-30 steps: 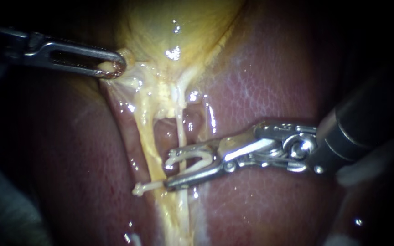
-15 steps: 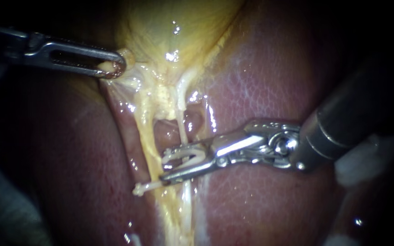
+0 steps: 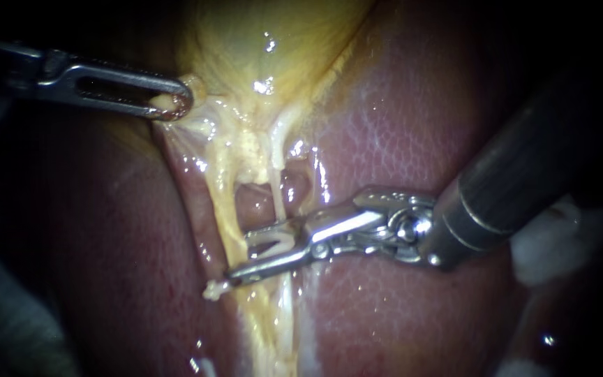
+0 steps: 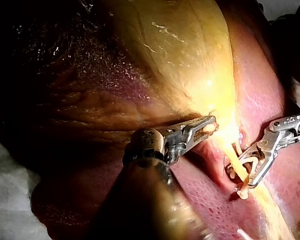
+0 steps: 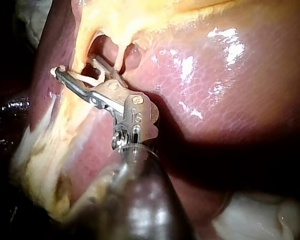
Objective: Clipping second clip left tube
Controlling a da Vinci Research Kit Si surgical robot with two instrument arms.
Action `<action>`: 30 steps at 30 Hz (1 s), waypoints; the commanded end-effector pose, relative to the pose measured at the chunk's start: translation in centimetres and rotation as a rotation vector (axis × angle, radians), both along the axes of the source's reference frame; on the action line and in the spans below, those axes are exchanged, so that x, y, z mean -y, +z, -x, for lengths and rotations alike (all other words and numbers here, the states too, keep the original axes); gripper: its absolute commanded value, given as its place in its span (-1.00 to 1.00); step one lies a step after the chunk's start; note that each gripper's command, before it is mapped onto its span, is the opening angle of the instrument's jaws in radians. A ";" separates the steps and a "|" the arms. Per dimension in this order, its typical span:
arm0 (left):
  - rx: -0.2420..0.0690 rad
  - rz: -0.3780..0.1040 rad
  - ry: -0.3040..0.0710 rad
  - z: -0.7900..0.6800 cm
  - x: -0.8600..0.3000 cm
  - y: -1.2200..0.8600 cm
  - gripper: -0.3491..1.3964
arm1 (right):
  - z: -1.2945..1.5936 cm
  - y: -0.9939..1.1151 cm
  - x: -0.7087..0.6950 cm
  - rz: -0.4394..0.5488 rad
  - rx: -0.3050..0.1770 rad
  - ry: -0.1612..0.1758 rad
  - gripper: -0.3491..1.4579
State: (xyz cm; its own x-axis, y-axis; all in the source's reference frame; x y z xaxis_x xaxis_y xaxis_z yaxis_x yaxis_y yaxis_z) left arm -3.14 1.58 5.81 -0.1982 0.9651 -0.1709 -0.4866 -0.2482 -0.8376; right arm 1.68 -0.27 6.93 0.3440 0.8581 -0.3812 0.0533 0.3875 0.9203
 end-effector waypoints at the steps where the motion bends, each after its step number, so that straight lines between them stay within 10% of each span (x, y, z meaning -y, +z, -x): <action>1: 0.000 0.000 0.000 0.00 0.00 0.00 -1.00 | -0.02 -0.01 0.01 -0.009 -0.012 0.000 -0.06; 21: 0.000 0.000 -0.001 0.01 0.00 0.00 -1.00 | -0.28 -0.17 0.10 -0.056 -0.099 -0.012 -0.08; 30: 0.000 0.000 0.000 0.00 0.00 0.00 -1.00 | -0.23 -0.61 0.03 -0.083 -0.123 -0.004 -0.10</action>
State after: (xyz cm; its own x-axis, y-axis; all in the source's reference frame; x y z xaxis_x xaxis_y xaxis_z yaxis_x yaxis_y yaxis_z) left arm -3.14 1.57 5.82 -0.1975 0.9654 -0.1703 -0.4874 -0.2475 -0.8374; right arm 1.91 -0.29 6.26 0.3013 0.8885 -0.3461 0.1702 0.3070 0.9364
